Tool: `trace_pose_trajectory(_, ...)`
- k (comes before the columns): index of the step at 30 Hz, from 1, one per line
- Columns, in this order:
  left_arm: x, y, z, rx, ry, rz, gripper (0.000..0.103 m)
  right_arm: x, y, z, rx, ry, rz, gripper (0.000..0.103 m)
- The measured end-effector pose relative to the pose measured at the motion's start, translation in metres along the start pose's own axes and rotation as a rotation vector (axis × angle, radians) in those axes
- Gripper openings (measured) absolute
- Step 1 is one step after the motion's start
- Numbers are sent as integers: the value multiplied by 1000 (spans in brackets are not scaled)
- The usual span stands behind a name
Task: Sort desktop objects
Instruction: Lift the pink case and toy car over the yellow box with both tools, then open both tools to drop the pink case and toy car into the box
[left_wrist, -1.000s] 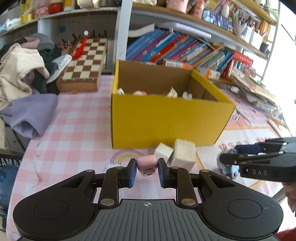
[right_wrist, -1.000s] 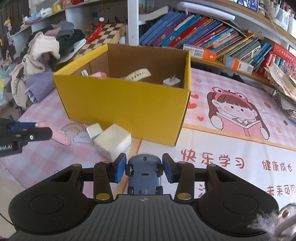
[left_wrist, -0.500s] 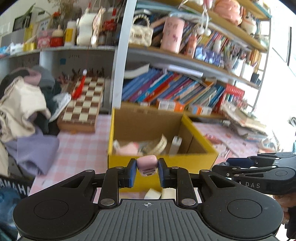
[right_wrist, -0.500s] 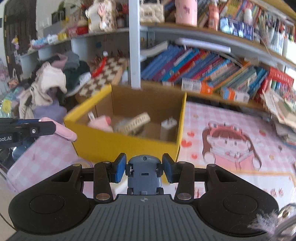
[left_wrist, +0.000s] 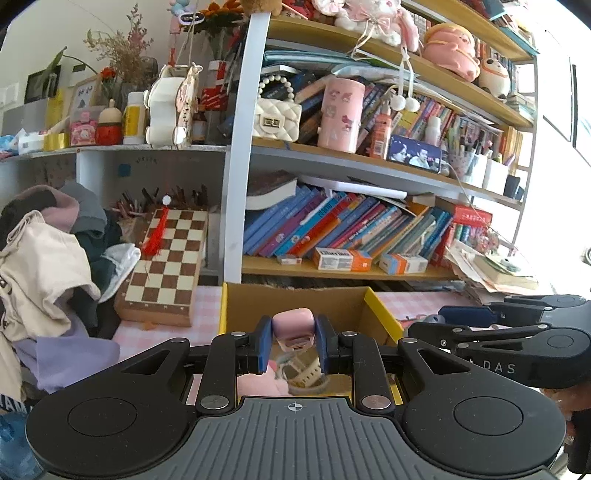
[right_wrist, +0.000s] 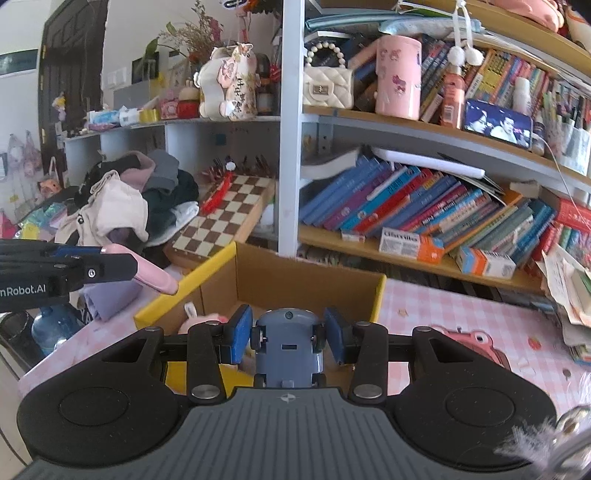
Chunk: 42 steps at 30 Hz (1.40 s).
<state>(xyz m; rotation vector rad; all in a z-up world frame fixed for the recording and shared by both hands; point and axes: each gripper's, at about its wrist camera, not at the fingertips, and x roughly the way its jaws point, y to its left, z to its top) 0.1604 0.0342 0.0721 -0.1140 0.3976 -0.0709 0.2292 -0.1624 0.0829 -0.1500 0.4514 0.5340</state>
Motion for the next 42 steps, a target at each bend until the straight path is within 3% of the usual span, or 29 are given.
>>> trace_pose_trajectory(11,31,-6,13,7,16,33,23,39,-17,24,-31,-21,57,40)
trace_pose_trajectory(30,114,-23,16,37,147,17,23,128,-31,-19,-114,244,166,40)
trace_pose_trajectory(42,175,-23,11,71,259,36,23,146,-29,-24,-196,258,171,41)
